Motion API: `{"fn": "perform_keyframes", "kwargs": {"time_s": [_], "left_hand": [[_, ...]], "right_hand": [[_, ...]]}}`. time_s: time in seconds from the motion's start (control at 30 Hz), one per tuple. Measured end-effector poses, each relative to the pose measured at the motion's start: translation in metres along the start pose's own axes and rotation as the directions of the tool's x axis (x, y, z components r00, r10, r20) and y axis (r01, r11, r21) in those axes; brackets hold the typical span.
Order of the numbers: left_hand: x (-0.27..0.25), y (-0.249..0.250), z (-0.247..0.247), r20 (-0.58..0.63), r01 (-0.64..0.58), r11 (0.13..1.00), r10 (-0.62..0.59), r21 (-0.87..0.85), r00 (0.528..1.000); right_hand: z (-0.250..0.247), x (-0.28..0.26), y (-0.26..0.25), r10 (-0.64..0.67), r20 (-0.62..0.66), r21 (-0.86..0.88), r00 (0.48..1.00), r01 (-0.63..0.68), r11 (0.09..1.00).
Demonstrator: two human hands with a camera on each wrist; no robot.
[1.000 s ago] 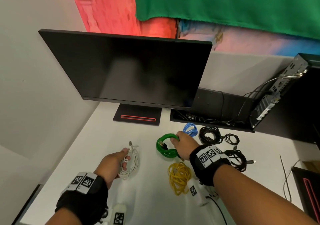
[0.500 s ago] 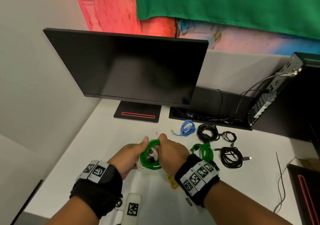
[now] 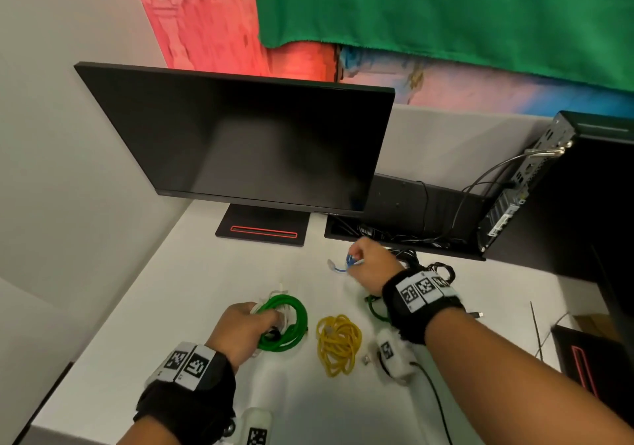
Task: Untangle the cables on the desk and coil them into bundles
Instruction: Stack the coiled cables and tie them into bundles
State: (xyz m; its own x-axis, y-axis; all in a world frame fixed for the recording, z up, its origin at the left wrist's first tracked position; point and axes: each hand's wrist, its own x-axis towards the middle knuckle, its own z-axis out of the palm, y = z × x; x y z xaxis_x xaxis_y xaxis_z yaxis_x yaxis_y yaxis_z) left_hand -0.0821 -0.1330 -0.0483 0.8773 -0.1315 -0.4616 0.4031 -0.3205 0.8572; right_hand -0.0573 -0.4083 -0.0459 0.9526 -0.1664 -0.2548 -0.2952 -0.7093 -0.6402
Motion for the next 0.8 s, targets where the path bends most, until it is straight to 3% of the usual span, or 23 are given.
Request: {"fn": "perform_keyframes", "kwargs": {"time_s": [0.07,0.13,0.37,0.53,0.67,0.8], "left_hand": [[0.001,-0.004,-0.004,-0.025,0.000,0.999,-0.001,-0.045,1.000],[0.001,-0.006,-0.007,-0.035,-0.013,0.994,0.009,-0.105,0.999],[0.001,-0.018,-0.023,-0.075,-0.014,0.978,-0.002,-0.210,0.997],[0.002,-0.019,-0.032,-0.120,-0.004,0.977,-0.022,-0.212,0.993],[0.006,-0.012,-0.034,-0.148,-0.009,0.974,-0.026,-0.228,0.989],[0.006,-0.001,-0.025,-0.132,-0.023,0.974,-0.007,-0.226,0.991]], "right_hand": [[-0.008,0.022,0.017,0.076,-0.048,-0.267,0.996,-0.087,0.960],[-0.007,0.037,0.026,0.099,0.004,-0.434,0.995,-0.087,0.897],[-0.002,0.072,0.017,0.044,0.152,-0.645,0.987,0.065,0.761],[-0.009,0.052,0.004,-0.030,0.181,-0.501,0.983,0.119,0.857],[-0.017,0.012,-0.021,-0.182,0.119,-0.167,0.976,0.201,0.965],[-0.003,-0.035,-0.049,-0.256,0.088,0.178,0.963,0.238,0.955]]}}
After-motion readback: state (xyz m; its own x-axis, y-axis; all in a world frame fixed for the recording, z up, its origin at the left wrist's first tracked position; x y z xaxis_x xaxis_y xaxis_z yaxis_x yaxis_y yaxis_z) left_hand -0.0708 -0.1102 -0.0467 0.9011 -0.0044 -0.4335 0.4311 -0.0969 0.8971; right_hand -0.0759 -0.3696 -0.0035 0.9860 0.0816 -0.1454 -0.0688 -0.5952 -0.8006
